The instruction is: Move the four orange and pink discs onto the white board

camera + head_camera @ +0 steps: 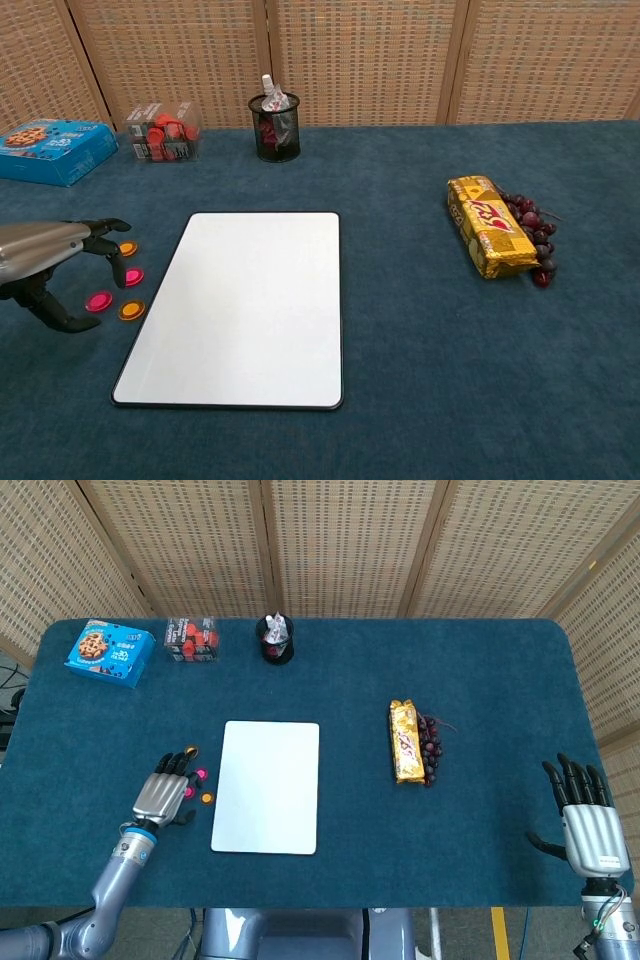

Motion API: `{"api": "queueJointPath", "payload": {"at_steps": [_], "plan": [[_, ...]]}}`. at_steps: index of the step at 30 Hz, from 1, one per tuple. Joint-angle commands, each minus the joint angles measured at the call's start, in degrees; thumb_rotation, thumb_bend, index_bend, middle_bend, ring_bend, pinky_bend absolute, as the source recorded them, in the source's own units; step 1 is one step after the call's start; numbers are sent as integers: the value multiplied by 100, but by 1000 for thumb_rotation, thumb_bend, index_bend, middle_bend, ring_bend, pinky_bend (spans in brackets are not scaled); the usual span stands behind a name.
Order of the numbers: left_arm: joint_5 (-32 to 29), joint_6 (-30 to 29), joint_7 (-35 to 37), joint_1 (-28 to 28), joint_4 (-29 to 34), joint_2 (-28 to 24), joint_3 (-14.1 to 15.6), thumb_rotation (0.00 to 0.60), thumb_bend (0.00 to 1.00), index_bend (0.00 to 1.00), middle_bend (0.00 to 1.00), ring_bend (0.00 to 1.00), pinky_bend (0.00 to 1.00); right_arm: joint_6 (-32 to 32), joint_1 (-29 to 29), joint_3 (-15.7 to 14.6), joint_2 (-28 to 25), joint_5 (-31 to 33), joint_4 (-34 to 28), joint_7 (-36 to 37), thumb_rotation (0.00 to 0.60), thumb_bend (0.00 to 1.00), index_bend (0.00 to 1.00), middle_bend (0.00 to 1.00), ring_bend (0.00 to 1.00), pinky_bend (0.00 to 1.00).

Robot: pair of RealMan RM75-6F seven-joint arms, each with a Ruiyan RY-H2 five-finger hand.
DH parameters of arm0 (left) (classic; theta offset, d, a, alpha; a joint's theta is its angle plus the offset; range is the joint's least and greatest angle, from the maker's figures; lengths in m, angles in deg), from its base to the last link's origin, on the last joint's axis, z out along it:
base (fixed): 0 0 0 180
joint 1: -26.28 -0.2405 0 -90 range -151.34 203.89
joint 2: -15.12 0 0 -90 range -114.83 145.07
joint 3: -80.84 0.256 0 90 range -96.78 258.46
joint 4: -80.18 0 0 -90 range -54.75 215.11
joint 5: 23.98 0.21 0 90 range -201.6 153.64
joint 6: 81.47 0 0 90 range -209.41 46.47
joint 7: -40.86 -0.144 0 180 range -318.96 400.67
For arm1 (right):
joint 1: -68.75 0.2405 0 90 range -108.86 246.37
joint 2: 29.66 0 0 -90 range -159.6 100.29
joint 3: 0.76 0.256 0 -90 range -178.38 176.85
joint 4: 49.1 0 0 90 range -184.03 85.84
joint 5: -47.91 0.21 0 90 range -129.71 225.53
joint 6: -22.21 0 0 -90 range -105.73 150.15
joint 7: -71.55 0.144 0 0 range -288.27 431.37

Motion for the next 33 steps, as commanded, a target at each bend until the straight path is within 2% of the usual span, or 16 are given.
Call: {"api": "queueJointPath", "payload": {"at_steps": [1, 20, 23, 28, 33], "plan": [[-33, 12, -29, 56, -86, 76, 28, 600, 292, 392, 0, 0, 0, 12, 3, 1, -8, 12, -11, 11, 600, 0, 0, 0, 0, 0], [-413, 3, -248, 321, -440, 482, 47, 600, 297, 399, 0, 0, 0, 78, 15, 6, -42, 79, -53, 83, 600, 0, 0, 0, 0, 0], [-493, -22, -286, 340, -496, 553, 50, 600, 300, 424, 0, 0, 0, 83, 16, 6, -49, 84, -56, 104, 600, 0, 0, 0, 0, 0], [-575, -45, -343, 367, -522, 592, 54, 600, 318, 529, 0, 0, 0, 96, 20, 9, -57, 98, -61, 126, 600, 0, 0, 0, 0, 0], [-565, -119, -304, 369, -343, 463, 31, 600, 323, 546, 0, 0, 0, 120, 25, 13, -68, 120, -72, 153, 600, 0, 0, 0, 0, 0]]}}
